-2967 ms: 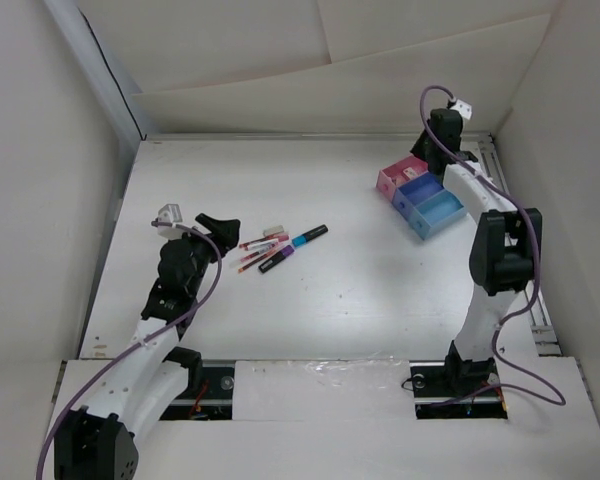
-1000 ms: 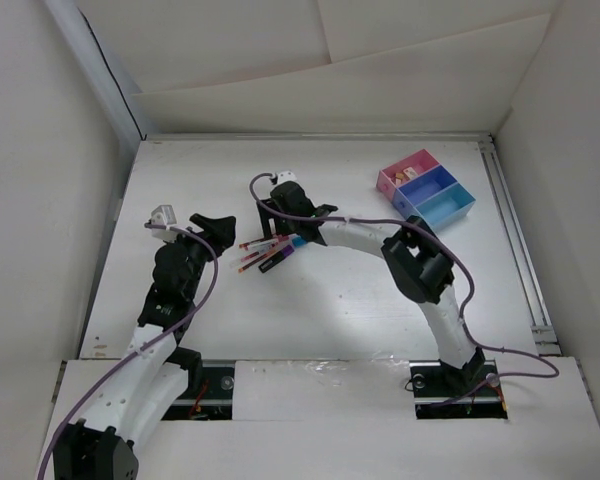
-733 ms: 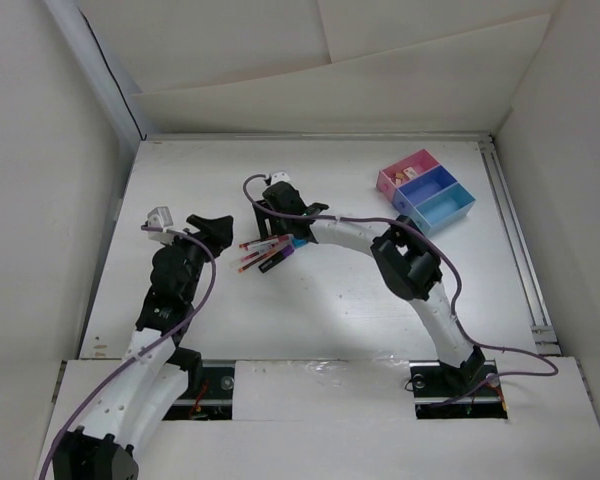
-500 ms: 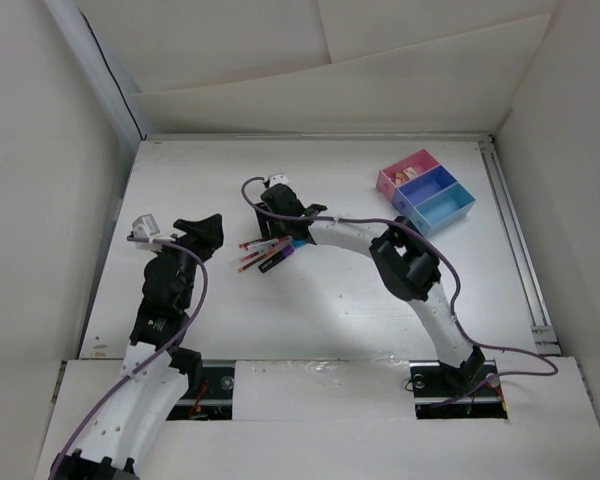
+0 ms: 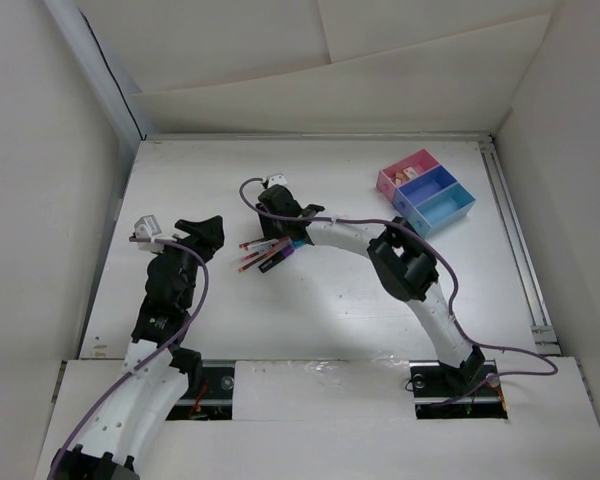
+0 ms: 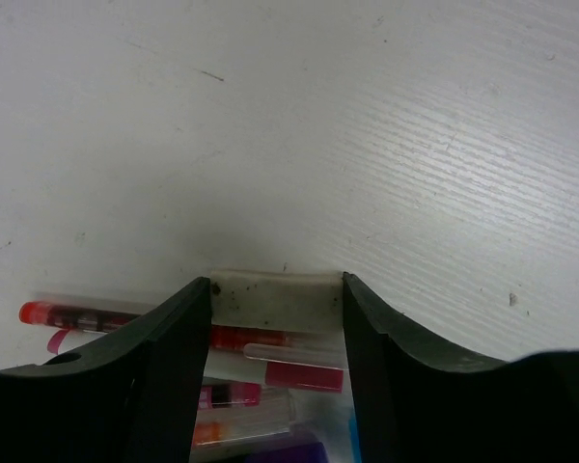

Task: Sort the stationery into containers
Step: Grab a piece of stationery with the right arm, then place the stationery into the container

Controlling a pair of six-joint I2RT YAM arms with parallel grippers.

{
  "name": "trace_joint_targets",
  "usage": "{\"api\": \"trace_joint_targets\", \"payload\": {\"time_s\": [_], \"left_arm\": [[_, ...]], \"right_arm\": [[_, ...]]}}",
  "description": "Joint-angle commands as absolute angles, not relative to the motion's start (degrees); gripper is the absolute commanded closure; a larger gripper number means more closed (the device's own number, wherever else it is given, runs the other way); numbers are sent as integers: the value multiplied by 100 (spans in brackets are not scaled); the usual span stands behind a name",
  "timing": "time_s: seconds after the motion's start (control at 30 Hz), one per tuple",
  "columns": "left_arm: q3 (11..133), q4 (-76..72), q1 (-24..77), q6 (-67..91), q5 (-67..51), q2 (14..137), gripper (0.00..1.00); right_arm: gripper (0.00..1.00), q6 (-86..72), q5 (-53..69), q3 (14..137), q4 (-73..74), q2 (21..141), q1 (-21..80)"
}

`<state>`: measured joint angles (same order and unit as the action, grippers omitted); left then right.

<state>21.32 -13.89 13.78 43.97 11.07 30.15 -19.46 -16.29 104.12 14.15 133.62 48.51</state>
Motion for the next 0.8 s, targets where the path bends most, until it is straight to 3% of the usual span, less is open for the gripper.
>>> {"api": "trace_joint_targets", "payload": {"time_s": [0.0,0.03,0.07,0.2,0.43,0.77], "left_arm": [[2197,-1582,1389,4386,1011,2979,31],[2197,-1582,1389,4386,1011,2979,31],[2197,-1669,1389,4386,1011,2979,31],[2145,-1670,1389,4386,950,2979,31],[2276,-1784,1389,4281,730,3480,30],[2470,-1793,1389,4228,439,3850,30]], "right_arm": [[46,-2004,-1819,10652,1415,13438,4913],[57,-2065,-1819,10652,1415,13438,4913],[62,-2065,-1819,10652,1415,13360,4913],[72,-2144,-1565,10722,1029,13141,4773],[74,-2382,-1081,10635,792,12237,3983],[70,-2075,-1423,9888,905,11065,1874]]}}
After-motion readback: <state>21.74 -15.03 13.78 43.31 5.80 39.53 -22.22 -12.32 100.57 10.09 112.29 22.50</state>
